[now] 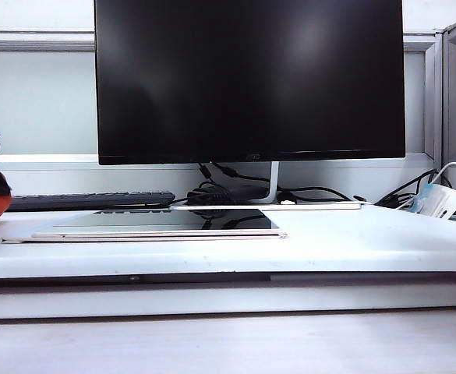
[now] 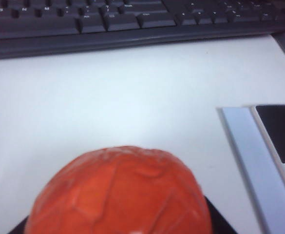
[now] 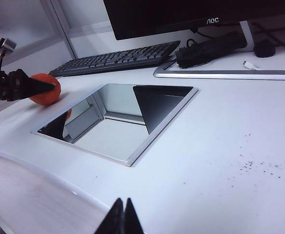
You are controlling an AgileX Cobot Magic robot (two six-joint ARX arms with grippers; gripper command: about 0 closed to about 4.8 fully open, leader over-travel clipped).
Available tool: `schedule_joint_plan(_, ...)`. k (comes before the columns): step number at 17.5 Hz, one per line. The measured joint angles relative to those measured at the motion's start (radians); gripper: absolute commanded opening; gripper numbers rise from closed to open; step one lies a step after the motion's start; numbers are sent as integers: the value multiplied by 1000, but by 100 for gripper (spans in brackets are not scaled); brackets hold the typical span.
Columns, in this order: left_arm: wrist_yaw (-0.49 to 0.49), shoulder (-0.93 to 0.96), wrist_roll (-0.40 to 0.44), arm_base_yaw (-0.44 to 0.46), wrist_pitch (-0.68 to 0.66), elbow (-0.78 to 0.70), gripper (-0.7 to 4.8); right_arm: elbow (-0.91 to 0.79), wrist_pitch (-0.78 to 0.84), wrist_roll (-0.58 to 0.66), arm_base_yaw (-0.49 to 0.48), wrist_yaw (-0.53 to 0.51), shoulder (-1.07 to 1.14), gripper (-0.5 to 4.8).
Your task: Place the orange on the center of the mirror.
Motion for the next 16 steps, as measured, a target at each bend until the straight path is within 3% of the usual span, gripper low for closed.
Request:
schedule_joint_plan(2, 61, 0, -24, 0, 17, 0, 3, 0, 0, 0, 0, 0, 0, -1)
schedule_joint_plan(3, 146, 0, -69, 0, 55, 0, 2, 0, 0, 0, 0, 0, 0, -1)
schedule_joint_plan(5, 410, 0, -212, -64, 295, 3, -5, 0, 0, 0, 0, 0, 0, -1)
schedule_joint_plan(6, 455, 0, -231, -126, 366, 17, -5, 0, 0, 0, 0, 0, 0, -1)
schedule_joint_plan(8, 440, 4, -172, -251, 381, 50, -5, 0, 0, 0, 0, 3, 0, -1)
schedule_joint_plan(10, 341, 50, -13, -398, 364, 98, -4, 0, 0, 0, 0, 6, 0, -1)
schedule_joint_plan(14, 122, 190, 28, -478, 320, 151, -4, 0, 2, -1, 0, 24, 0, -1)
schedule_joint_plan(16, 95, 248, 26, -478, 313, 155, -4, 0, 7, -1, 0, 24, 0, 0)
